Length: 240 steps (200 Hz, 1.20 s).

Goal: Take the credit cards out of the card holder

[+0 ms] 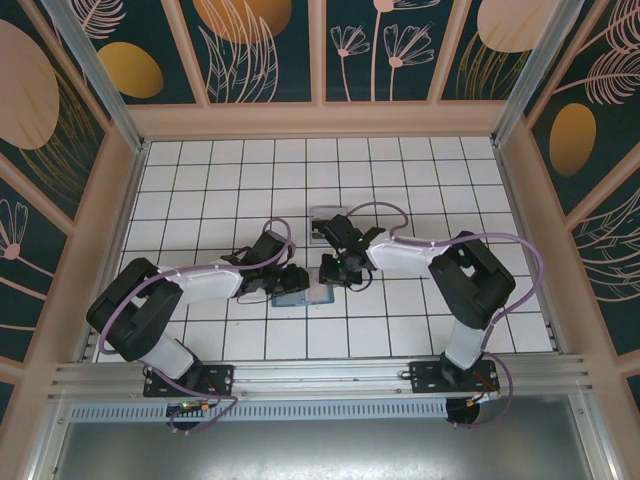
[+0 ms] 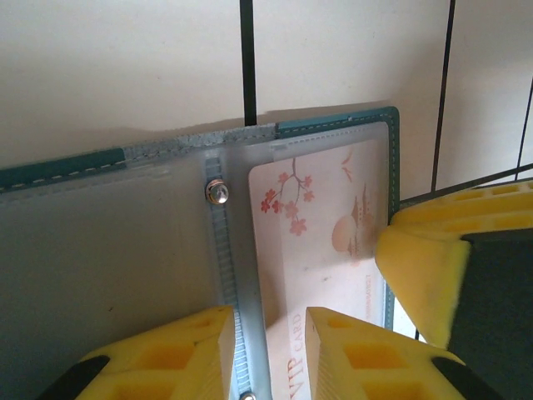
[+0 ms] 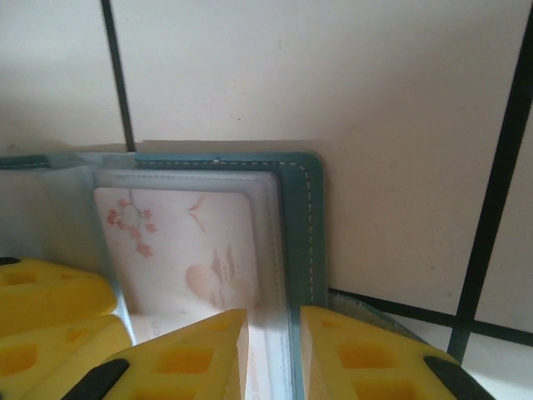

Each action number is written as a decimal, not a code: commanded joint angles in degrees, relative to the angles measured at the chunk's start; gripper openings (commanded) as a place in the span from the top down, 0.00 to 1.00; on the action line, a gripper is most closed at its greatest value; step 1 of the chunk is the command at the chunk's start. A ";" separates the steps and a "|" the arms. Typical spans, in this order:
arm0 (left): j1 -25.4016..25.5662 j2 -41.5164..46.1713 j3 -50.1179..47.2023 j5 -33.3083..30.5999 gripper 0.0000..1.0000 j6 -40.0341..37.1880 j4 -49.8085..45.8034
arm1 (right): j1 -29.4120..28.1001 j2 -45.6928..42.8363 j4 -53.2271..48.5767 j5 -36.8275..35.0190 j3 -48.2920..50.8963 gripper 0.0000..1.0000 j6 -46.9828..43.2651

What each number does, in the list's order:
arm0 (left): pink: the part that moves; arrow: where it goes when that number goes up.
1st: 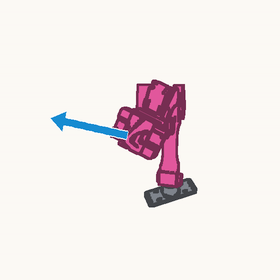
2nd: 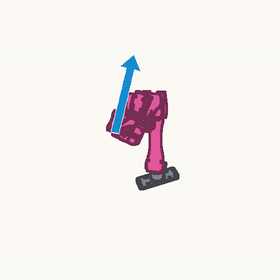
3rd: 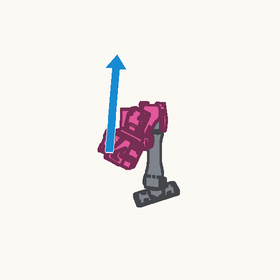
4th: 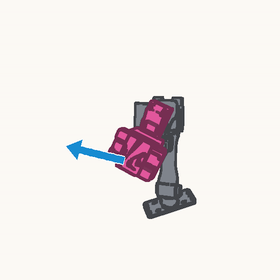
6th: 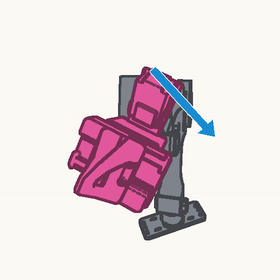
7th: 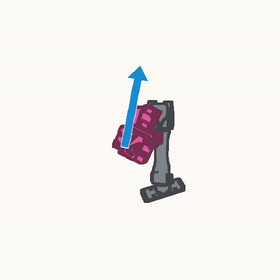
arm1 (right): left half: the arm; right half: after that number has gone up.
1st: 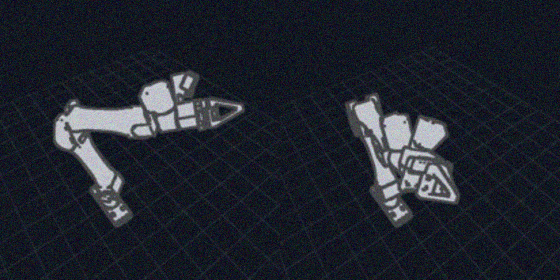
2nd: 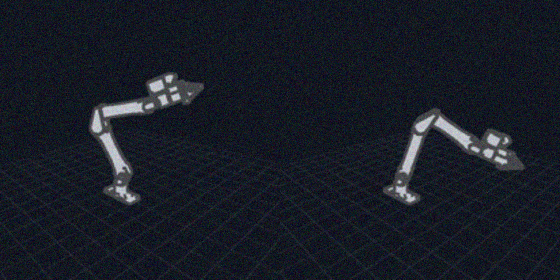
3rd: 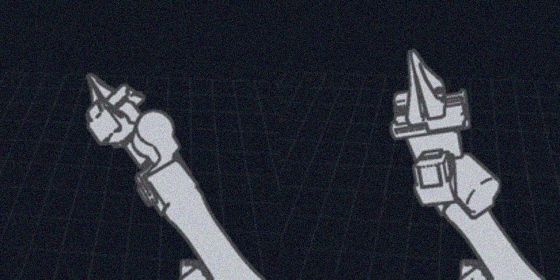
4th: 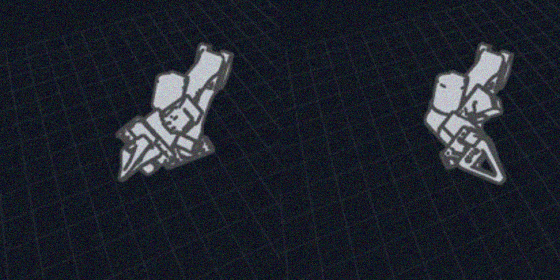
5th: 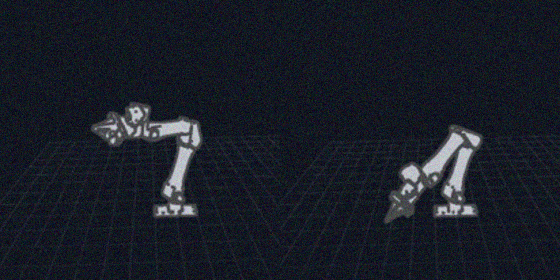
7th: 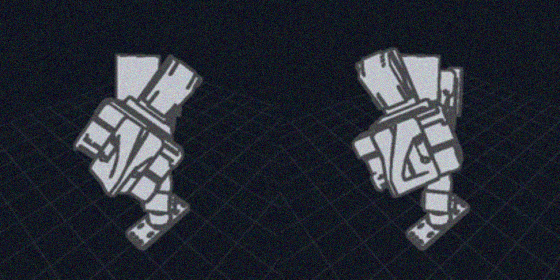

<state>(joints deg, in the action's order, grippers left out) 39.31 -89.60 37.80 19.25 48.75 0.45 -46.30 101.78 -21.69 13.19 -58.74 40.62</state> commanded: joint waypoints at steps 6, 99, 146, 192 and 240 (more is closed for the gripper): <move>-0.29 -0.04 -0.38 -0.75 0.70 -0.32 -0.43 | -0.63 1.33 -0.23 -1.13 -0.43 0.81 -0.90; -0.33 -0.83 -0.78 0.10 0.75 0.03 0.86 | -0.65 1.41 0.86 -0.80 0.90 0.96 -0.76; -0.33 -1.67 -1.32 0.53 0.78 0.29 2.39 | -0.62 1.45 1.04 -0.67 1.13 0.98 -0.72; -0.37 -1.85 -2.29 1.23 0.80 0.96 5.11 | -0.67 1.48 1.13 -0.71 1.42 0.98 -0.64; -0.51 -0.48 -2.91 0.47 0.86 1.08 4.97 | -0.63 1.34 0.94 -0.89 1.67 0.98 -0.57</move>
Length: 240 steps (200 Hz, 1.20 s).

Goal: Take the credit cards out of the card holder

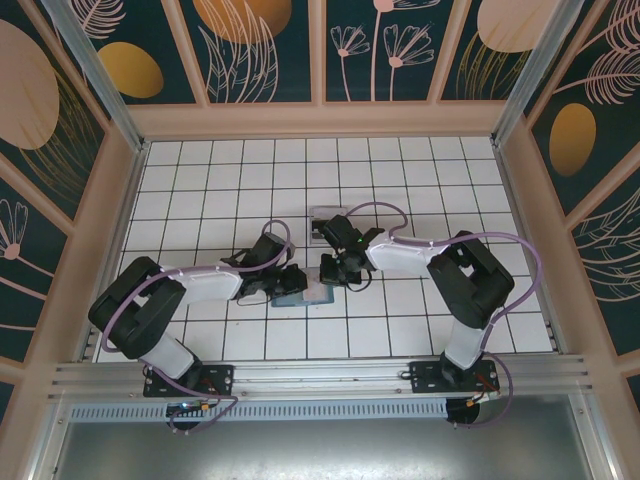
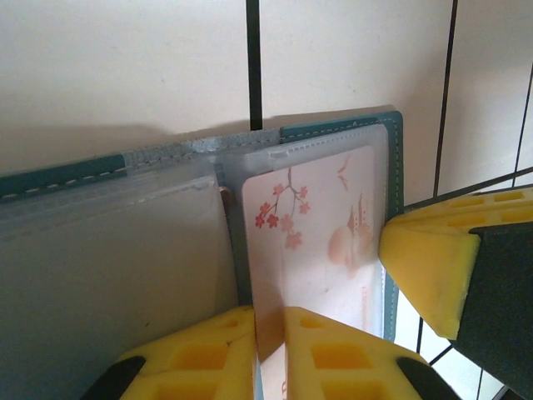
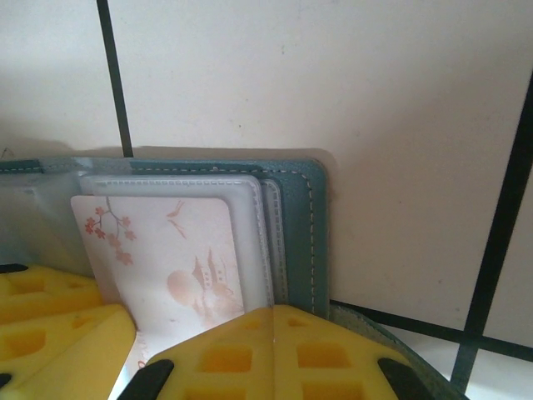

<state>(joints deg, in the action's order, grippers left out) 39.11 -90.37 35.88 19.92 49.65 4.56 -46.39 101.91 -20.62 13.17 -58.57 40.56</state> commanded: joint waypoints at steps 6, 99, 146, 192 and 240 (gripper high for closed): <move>-0.31 0.68 -1.03 -0.43 0.86 0.02 0.61 | -0.54 1.23 -0.12 -0.91 1.49 0.98 -0.52; -0.36 4.74 -2.48 -2.05 0.90 -0.69 -2.16 | -0.32 1.00 -0.78 -1.83 1.38 0.98 -0.42; -0.51 6.15 -2.65 -3.17 0.92 -1.21 -3.88 | -0.19 0.81 -1.17 -2.14 1.35 0.98 -0.41; -0.47 8.90 -1.88 -4.87 0.92 -2.04 -7.05 | -0.20 0.60 -1.61 -2.27 1.02 0.98 -0.48; -0.45 11.65 0.55 -6.78 0.94 -4.35 -12.77 | -0.28 0.40 -1.79 -2.27 0.80 0.98 -0.48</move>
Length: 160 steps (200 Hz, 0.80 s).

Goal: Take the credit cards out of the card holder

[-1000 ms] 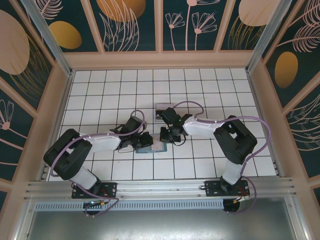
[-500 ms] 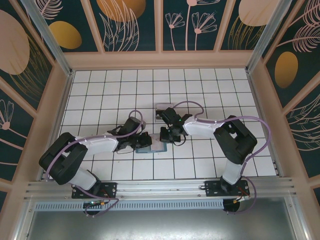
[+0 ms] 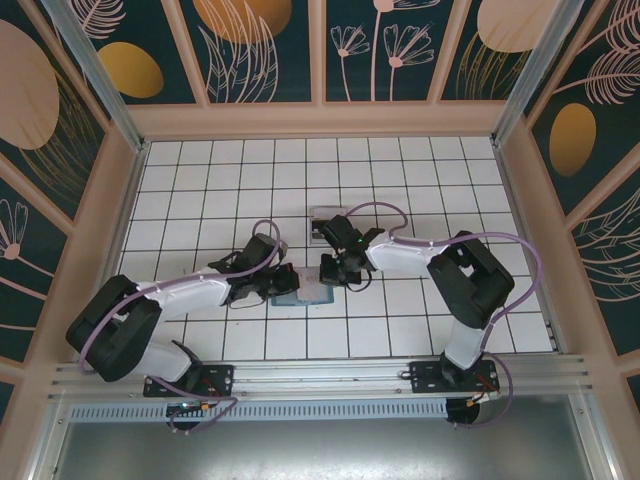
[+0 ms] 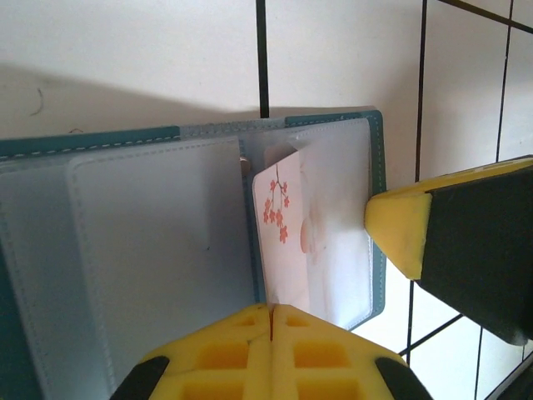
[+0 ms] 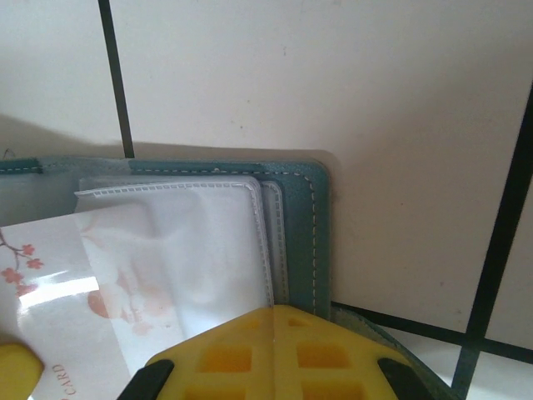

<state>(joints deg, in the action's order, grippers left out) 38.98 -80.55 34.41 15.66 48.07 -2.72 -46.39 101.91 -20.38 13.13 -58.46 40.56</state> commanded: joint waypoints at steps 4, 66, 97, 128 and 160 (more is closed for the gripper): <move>-0.39 2.11 2.20 -2.71 0.94 -2.95 -5.84 | -0.28 0.37 -2.03 -2.23 0.69 0.98 -0.52; -0.38 3.87 5.58 -4.65 0.96 -6.02 -11.78 | -0.28 -0.24 -2.43 -2.40 0.44 0.98 -0.37; -0.39 4.55 7.45 -4.75 0.97 -9.19 -14.34 | -0.37 -0.59 -2.56 -2.53 0.29 0.97 -0.30; -0.33 3.98 9.19 -4.26 0.98 -14.06 -16.88 | -0.37 -0.94 -2.89 -2.67 -0.12 0.97 -0.24; -0.31 2.47 11.56 -3.37 0.98 -20.37 -19.69 | -0.41 -1.44 -3.34 -2.88 -0.42 0.97 -0.21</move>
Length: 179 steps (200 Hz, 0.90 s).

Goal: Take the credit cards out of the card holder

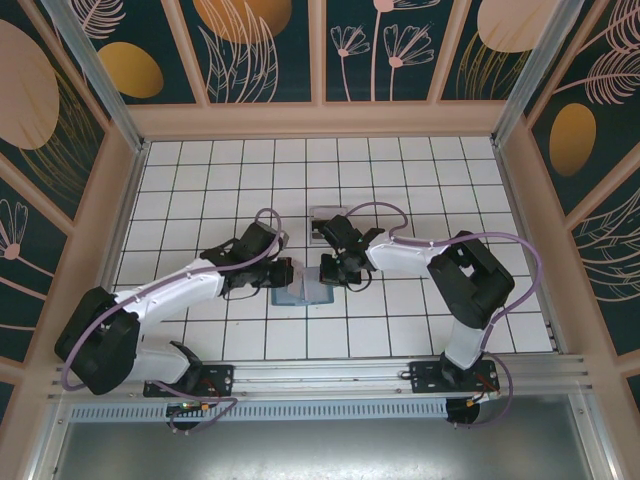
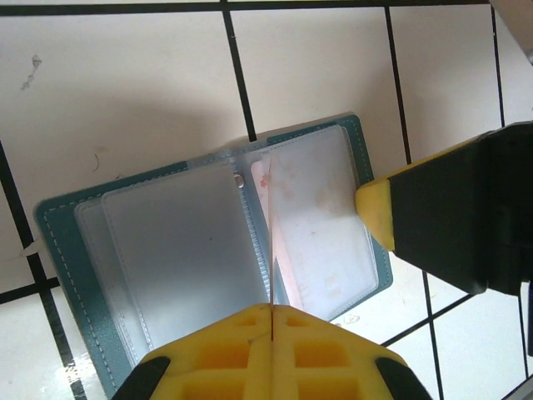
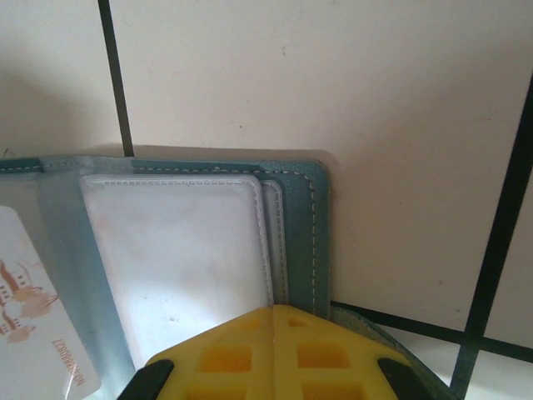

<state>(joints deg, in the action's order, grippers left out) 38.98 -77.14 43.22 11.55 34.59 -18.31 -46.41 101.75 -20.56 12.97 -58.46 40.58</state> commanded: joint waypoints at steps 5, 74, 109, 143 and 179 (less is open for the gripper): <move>-0.35 -1.14 3.11 0.99 0.98 -8.05 -4.46 | -0.41 -1.39 -3.32 -2.82 -0.65 0.97 -0.24; -0.34 0.33 11.26 0.34 1.00 -30.28 -14.14 | -0.43 -3.85 -5.68 -4.32 -2.10 0.78 -0.52; -0.24 0.60 14.18 -2.63 1.00 -41.19 -17.99 | -0.04 -5.90 -7.36 -5.65 -3.20 0.77 -1.02; -0.22 -0.59 17.25 -3.40 1.00 -50.19 -19.49 | 0.55 -8.46 -8.70 -7.01 -4.03 0.76 -1.60; -0.24 -3.65 20.91 -2.99 1.00 -55.56 -19.16 | 2.30 -11.42 -9.29 -8.20 -2.86 0.76 -1.99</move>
<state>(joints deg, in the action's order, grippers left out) 38.98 -78.41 61.19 8.82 -13.82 -36.03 -45.41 93.32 -27.53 7.35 -60.73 39.70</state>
